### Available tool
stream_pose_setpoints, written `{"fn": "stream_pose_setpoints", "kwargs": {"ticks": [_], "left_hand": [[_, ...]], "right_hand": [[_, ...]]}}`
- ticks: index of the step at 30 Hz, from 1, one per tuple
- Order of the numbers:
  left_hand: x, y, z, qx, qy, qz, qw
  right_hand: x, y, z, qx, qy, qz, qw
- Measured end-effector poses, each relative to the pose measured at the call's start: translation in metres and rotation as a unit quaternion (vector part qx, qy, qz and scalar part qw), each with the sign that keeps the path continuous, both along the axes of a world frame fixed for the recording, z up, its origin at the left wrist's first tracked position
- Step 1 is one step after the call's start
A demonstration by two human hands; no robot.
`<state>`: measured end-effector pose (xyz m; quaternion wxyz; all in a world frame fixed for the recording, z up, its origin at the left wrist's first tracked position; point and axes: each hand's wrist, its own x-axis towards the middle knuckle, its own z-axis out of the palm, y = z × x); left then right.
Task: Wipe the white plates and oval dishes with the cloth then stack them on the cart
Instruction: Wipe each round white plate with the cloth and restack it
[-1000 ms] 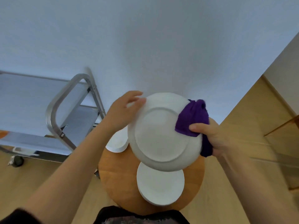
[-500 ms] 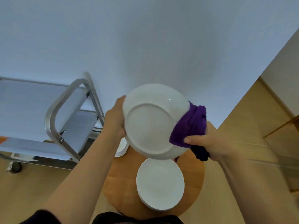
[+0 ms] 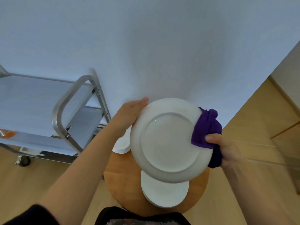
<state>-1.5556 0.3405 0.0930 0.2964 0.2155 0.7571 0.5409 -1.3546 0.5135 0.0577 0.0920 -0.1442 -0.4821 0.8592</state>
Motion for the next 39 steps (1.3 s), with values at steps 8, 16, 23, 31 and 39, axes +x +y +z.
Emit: {"fn": "stream_pose_setpoints", "kwargs": {"ticks": [8,16,23,31,39], "left_hand": [[-0.001,-0.004,-0.007,0.100,-0.184,-0.116,0.971],[0.009,-0.006,-0.021,0.248,-0.283,0.053,0.925],[0.024,0.001,-0.026,0.245,-0.273,0.185,0.912],[0.036,-0.005,-0.027,0.200,-0.144,0.177,0.953],[0.057,0.006,-0.025,0.200,-0.070,0.167,0.963]], "right_hand": [[-0.016,0.014,0.009,0.086,0.003,0.006,0.996],[-0.012,0.007,0.007,0.096,0.031,-0.095,0.990],[-0.016,-0.052,-0.054,-0.004,-0.027,-0.204,0.979],[-0.017,-0.026,-0.038,0.286,-0.120,-0.291,0.905],[-0.069,-0.061,0.012,0.495,-0.111,-0.272,0.818]]}}
